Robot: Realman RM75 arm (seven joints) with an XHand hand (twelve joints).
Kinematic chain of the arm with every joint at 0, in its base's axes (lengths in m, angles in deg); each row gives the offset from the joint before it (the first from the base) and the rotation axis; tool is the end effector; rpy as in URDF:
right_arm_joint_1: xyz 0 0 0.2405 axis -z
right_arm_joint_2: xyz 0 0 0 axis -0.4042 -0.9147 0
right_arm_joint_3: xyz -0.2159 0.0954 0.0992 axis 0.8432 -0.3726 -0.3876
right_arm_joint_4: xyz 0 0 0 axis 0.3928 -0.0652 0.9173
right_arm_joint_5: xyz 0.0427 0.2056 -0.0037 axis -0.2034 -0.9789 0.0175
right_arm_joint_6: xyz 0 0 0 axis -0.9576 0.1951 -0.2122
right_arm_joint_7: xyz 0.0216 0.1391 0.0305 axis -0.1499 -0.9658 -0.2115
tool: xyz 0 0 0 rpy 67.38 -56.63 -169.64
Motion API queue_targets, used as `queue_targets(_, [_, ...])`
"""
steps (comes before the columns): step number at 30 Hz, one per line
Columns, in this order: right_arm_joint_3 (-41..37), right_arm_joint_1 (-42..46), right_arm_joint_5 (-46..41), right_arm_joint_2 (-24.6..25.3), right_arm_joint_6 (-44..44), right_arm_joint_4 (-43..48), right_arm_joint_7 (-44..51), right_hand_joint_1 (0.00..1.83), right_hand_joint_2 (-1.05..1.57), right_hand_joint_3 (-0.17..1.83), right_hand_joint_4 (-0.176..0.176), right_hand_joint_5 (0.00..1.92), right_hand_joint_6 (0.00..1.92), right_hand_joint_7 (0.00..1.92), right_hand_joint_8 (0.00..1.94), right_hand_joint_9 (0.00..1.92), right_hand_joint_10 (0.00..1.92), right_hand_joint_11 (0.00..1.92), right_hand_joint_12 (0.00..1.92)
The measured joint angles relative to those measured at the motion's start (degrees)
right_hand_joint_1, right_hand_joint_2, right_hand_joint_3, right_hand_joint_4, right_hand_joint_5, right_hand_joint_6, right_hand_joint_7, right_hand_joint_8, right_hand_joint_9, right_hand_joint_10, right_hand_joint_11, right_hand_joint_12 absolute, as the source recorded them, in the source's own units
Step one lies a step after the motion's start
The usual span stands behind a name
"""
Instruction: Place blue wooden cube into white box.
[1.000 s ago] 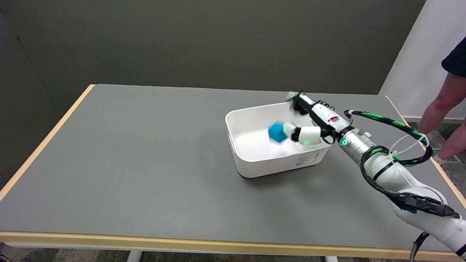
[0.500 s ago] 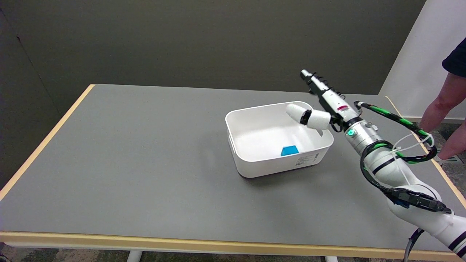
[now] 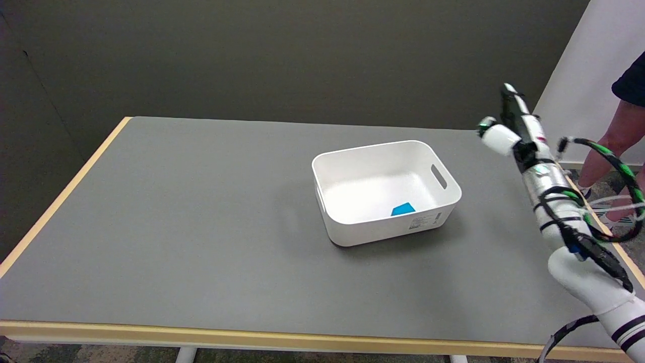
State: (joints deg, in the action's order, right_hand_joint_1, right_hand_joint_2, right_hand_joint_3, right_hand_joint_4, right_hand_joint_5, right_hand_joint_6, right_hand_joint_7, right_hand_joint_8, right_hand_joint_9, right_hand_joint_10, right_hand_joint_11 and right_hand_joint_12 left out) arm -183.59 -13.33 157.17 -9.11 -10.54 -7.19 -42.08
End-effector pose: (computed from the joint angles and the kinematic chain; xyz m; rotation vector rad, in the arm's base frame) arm -0.2223 -0.2923 0.4749 1.0621 -0.5276 1.1295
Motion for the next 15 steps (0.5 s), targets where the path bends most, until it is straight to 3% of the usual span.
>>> queue_targets(2, [-1.11,0.31,-2.32,0.71,-0.51,1.27,-2.34,0.18,0.95,1.00,0.034,0.00,0.33,0.00,0.00,0.00,0.05,0.00,0.37])
queue_targets(3, [-1.62,0.53,-3.25,1.05,-0.87,1.80,-3.52,0.28,0.94,1.04,0.034,0.01,0.34,0.00,0.00,0.00,0.05,0.00,0.38])
queue_targets(4, [-2.16,0.87,-4.20,1.47,-1.40,2.37,-4.97,0.58,0.91,1.16,0.035,0.02,0.32,0.00,0.00,0.01,0.01,0.00,0.36])
queue_targets(5, [-2.56,1.22,-4.87,1.84,-1.95,2.83,-6.36,0.68,0.89,1.19,0.035,0.03,0.33,0.00,0.00,0.01,0.01,0.00,0.35])
queue_targets(8, [-3.52,2.48,-6.05,3.04,-3.67,3.52,-9.97,0.68,0.87,1.17,0.038,0.02,0.40,0.00,0.03,0.01,0.04,0.00,0.35])
queue_targets(11, [-3.99,3.85,-6.28,4.17,-5.07,3.43,-12.70,0.26,0.92,1.03,0.029,0.03,0.39,0.00,0.00,0.00,0.08,0.00,0.35])
queue_targets(15, [-4.14,5.75,-5.80,5.68,-6.71,2.48,-15.67,0.24,0.92,1.02,0.028,0.03,0.39,0.00,0.00,0.00,0.08,0.00,0.34])
